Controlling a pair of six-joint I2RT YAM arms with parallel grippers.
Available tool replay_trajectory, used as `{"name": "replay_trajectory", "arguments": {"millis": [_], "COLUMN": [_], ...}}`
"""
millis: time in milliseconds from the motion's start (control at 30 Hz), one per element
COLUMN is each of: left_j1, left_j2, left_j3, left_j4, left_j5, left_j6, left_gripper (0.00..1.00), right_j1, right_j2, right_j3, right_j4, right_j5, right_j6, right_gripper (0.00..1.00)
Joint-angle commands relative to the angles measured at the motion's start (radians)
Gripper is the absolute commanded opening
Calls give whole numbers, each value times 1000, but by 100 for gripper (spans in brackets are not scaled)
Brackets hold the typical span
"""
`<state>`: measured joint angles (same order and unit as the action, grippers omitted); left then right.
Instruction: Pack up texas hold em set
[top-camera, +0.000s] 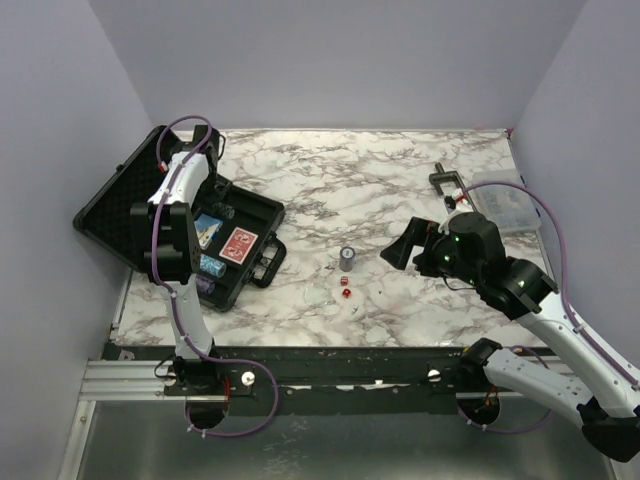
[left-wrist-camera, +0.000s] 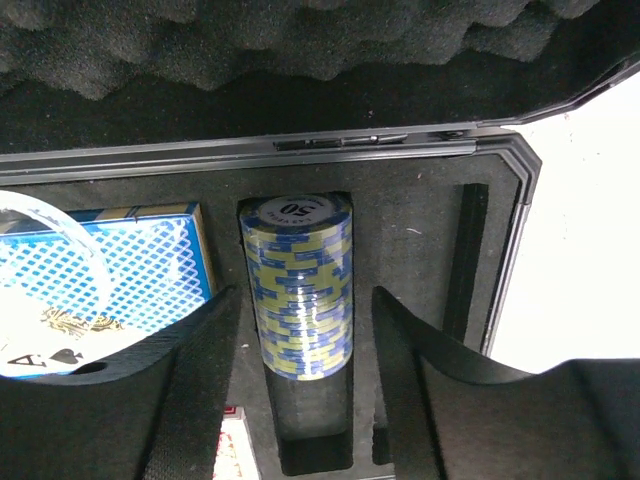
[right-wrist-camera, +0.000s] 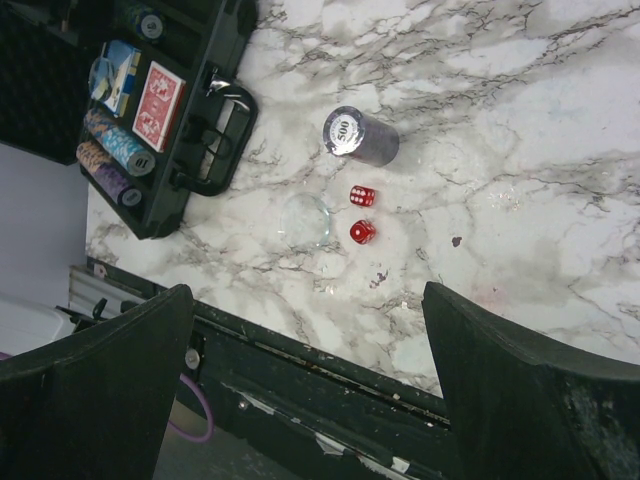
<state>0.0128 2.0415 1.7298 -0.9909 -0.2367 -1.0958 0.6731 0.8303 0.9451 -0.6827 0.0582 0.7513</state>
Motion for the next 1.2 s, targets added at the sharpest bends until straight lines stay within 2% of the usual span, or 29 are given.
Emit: {"name": "replay_trajectory", "arguments": {"millis": [0,267,500,767,967,1167], "left_j1": [12,12,-6,-10,-10,-10], "left_j2": [-10,-58,-150,-302,-481,-664], "left_j3": [38,36,44,23,-92,-247], "left_j4": [-5,-3,6,10,25,98], "left_j5": [-34,-44,-70,-52,-51,-20], "left_j6": [11,25,135,265,356,508], "left_gripper": [57,75,97,99,99,99], "right_j1": [5,5,5,4,4,4], "right_j2": [-2,-6,-7,20,49,114], "right_j3": [4,6,0,7,-2,0], "right_j4": [-17,-18,-12,8,28,58], "right_j5": [17,14,16,-27,-27,-43], "right_j6": [-6,-4,-6,-41,-60,-67], "right_gripper": [100,100,100,100,100,100]}}
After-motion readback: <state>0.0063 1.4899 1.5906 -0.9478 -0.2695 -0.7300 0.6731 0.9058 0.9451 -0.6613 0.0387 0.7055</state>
